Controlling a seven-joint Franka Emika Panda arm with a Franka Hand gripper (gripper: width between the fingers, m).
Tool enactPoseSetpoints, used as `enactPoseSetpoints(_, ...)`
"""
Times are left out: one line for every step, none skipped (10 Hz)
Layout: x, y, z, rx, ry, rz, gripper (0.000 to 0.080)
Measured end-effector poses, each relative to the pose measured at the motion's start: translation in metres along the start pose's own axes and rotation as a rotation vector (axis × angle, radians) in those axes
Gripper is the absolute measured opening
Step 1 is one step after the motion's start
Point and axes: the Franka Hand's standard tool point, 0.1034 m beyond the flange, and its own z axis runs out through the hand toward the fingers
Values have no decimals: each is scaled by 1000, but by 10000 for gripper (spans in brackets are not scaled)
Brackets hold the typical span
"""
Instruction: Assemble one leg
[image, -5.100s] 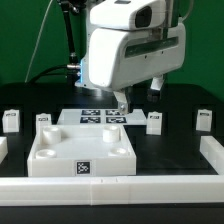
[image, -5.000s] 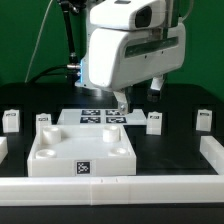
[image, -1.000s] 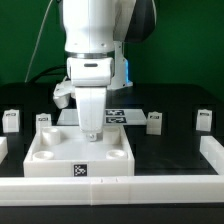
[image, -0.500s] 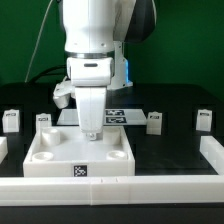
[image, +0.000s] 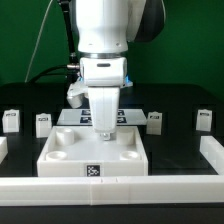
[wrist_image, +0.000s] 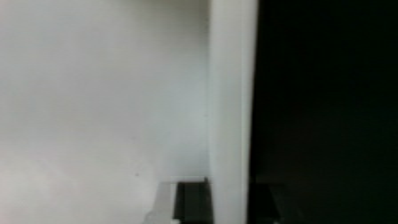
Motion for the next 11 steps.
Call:
enactPoseSetpoints(12, 2, -1, 4, 3, 14, 58)
enactPoseSetpoints(28, 7, -2, 8, 8, 13, 58)
enactPoseSetpoints(44, 14, -1, 6, 15, -8, 58)
enactPoseSetpoints(44, 16, -2, 2, 18, -3, 58)
enactPoseSetpoints(42, 15, -1, 3, 17, -1, 58)
enactPoseSetpoints(43, 15, -1, 3, 17, -1, 58)
enactPoseSetpoints(43, 15, -1, 3, 17, -2, 58)
enactPoseSetpoints(52, 16, 0, 8, 19, 2, 58)
enactPoseSetpoints(70, 21, 0, 9, 26, -9, 58)
enactPoseSetpoints(84, 28, 0, 0, 33, -25, 58)
enactPoseSetpoints(89, 32, 1, -2, 34, -21, 58)
